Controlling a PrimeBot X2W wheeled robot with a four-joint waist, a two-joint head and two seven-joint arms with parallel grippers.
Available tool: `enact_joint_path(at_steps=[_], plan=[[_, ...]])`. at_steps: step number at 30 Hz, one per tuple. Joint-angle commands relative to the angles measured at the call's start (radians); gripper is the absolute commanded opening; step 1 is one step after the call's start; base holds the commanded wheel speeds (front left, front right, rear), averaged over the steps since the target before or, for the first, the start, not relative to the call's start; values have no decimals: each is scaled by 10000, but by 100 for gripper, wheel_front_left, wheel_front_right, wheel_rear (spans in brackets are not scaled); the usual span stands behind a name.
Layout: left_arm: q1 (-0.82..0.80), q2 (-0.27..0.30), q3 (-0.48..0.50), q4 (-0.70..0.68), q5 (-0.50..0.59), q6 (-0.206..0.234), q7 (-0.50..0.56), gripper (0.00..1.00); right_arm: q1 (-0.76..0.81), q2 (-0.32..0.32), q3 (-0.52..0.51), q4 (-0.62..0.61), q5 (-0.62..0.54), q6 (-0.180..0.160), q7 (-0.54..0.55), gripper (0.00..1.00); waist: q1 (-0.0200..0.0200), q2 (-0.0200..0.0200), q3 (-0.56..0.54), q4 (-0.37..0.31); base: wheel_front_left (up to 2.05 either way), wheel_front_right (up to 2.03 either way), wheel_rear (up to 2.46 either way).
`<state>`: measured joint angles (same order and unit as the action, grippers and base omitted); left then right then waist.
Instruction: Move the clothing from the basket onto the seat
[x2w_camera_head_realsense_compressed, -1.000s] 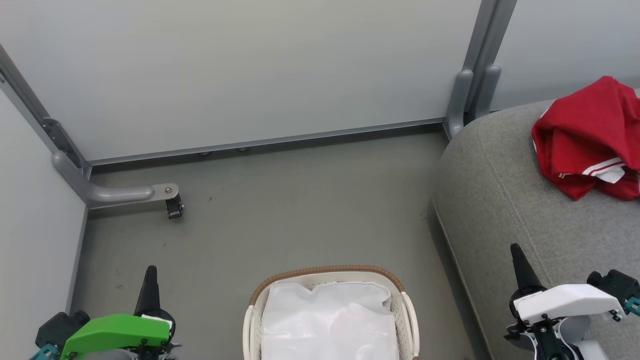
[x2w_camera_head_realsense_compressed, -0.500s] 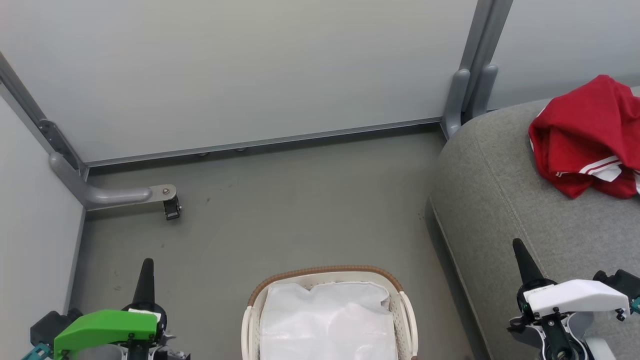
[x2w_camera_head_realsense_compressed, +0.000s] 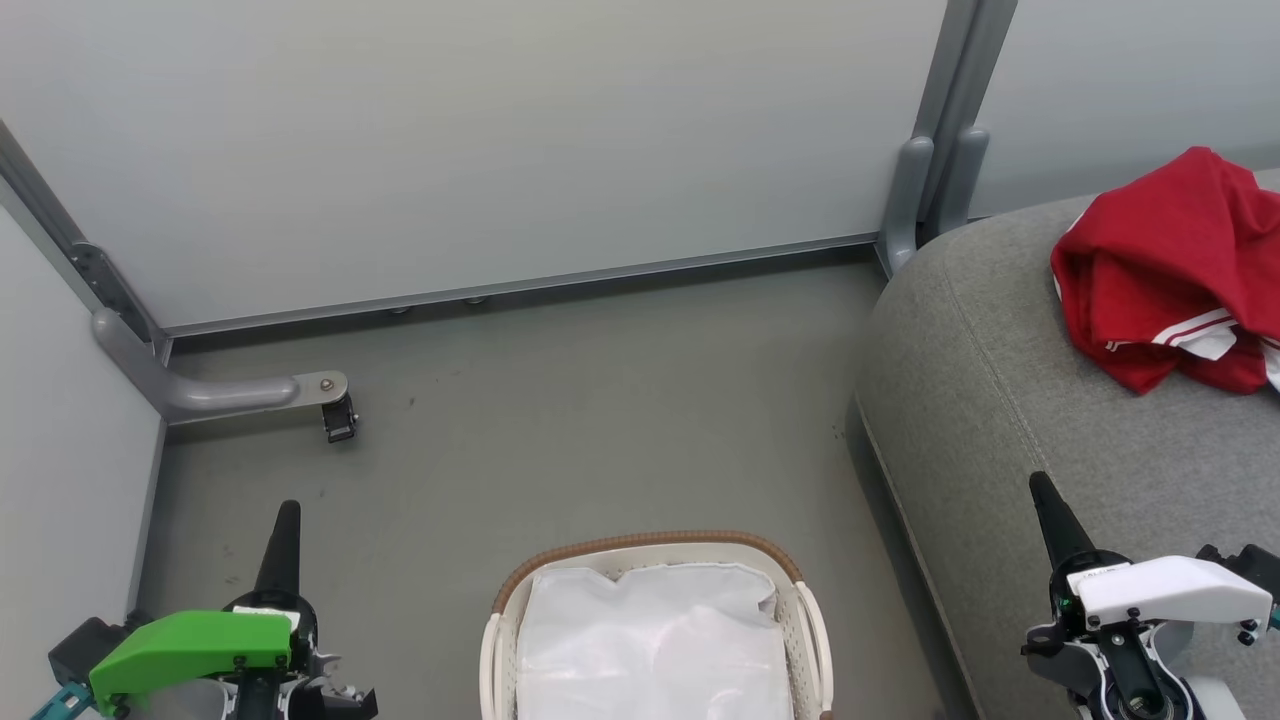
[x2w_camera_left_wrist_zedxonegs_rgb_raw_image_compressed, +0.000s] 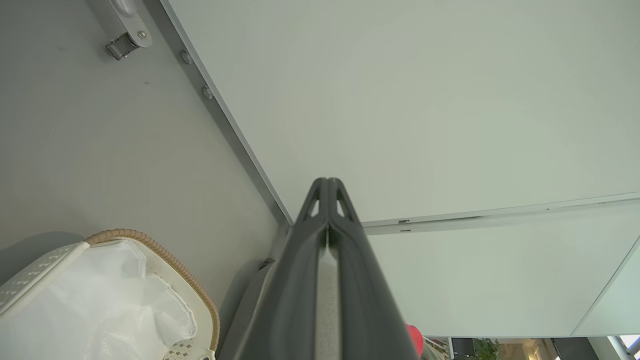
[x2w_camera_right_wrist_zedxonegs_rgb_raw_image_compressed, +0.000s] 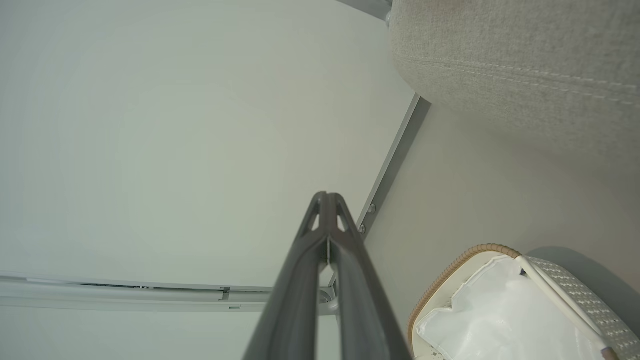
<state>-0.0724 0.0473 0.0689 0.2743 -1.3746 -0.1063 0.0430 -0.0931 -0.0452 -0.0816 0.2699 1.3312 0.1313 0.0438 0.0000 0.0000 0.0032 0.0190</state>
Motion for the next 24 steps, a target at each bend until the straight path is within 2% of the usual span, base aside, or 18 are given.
enact_joint_path(at_steps=[1,24], plan=[[-232,42,83,-95,-217,-79,61,0,-157,-59,-52,-103,247,-7,68,0,0,0,0,-7,0,0,0],[-357,48,356,-246,-1716,-202,524,0,-190,-73,-256,-222,2012,-8,530,0,0,0,0,-124,0,0,0]])
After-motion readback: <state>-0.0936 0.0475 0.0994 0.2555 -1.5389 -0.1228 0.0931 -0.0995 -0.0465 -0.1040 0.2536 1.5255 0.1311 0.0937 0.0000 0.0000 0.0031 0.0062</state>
